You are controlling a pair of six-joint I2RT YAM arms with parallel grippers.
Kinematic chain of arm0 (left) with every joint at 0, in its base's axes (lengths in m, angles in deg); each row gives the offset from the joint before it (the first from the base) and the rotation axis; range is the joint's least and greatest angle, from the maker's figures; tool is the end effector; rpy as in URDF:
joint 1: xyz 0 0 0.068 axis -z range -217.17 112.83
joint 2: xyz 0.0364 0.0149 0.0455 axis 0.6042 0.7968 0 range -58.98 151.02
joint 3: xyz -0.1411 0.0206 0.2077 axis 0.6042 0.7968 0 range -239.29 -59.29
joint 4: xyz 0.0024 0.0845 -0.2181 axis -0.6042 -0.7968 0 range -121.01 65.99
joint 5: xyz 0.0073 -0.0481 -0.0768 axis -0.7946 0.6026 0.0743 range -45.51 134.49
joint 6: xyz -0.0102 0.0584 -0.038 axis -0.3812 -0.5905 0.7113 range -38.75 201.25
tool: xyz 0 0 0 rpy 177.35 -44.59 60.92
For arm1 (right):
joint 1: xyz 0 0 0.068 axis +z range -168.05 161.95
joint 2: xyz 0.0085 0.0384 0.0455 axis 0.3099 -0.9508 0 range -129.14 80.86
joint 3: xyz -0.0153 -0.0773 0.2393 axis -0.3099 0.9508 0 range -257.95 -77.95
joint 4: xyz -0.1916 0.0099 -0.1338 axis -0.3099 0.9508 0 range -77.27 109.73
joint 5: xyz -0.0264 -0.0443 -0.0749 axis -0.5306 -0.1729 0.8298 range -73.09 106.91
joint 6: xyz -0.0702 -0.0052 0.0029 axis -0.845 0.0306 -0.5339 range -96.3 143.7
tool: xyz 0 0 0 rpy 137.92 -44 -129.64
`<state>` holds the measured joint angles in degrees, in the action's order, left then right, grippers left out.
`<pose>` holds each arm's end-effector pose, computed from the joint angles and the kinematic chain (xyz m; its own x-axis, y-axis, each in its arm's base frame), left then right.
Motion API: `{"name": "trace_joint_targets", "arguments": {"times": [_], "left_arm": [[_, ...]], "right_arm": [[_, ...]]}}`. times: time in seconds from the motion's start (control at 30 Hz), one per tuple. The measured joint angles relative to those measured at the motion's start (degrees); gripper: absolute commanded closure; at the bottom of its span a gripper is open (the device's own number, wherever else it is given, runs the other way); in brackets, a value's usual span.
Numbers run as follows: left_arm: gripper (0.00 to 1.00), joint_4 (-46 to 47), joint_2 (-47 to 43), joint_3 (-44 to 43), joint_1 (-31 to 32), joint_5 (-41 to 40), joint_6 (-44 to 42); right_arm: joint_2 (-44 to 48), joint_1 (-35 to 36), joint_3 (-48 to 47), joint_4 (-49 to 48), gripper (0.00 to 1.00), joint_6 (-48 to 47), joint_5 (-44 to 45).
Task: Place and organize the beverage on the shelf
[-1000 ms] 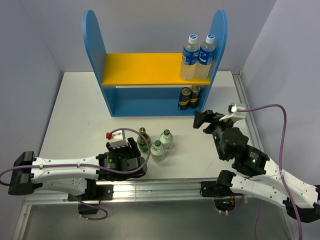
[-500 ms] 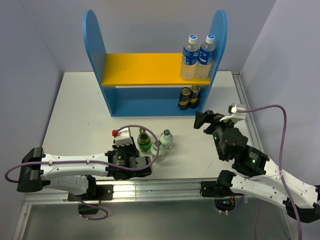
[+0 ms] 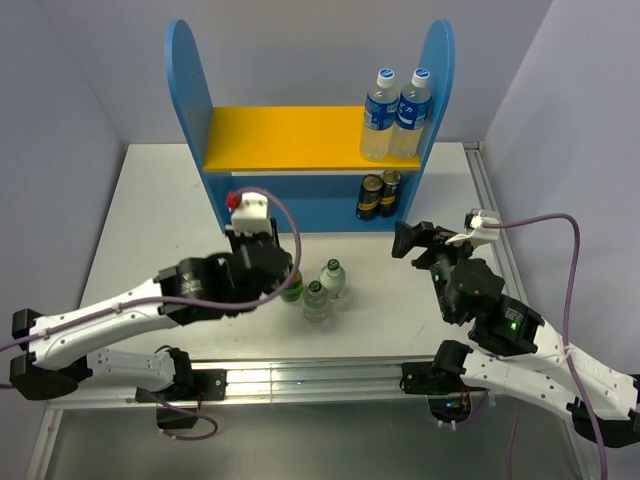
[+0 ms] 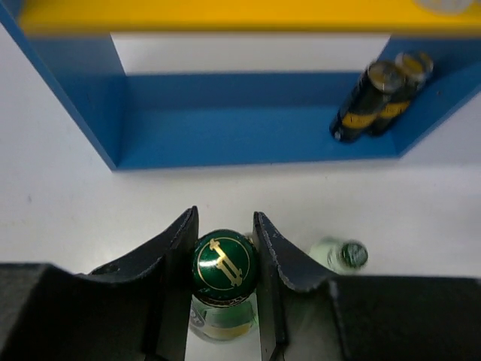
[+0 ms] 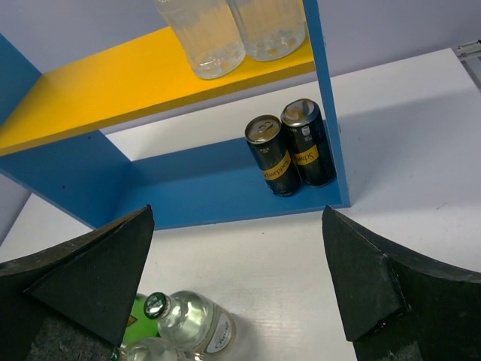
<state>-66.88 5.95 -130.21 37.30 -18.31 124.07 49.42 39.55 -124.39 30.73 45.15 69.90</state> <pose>0.1043 -0.1843 0.3550 -0.2876 -0.1250 -0.9496 0.0740 0.9856 -0.1521 0.1001 0.0718 0.3479 -0.0559 0.3232 -0.9447 -0.0651 0.9430 0.3264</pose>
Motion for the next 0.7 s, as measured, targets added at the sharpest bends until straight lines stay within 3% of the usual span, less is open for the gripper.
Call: {"name": "trace_joint_targets", "arguments": {"times": [0.13, 0.3, 0.53, 0.7], "left_arm": [[1.00, 6.6, 1.1, -8.6, -10.1, 6.5, -16.3], [1.00, 11.5, 7.4, -24.7, -20.4, 11.6, -28.1], [1.00, 14.0, 17.1, -40.9, -30.0, 18.5, -36.4], [1.00, 12.9, 24.4, -46.9, -38.2, 24.5, -37.4]], "right_arm": [[0.4, 0.0, 0.1, 0.0, 0.01, -0.1, 0.2], [1.6, 0.0, 0.3, -0.1, 0.01, -0.1, 0.6], [2.3, 0.0, 0.8, -0.4, 0.01, -0.1, 0.8], [2.6, 0.0, 0.9, -0.4, 0.02, -0.1, 1.0]]}}
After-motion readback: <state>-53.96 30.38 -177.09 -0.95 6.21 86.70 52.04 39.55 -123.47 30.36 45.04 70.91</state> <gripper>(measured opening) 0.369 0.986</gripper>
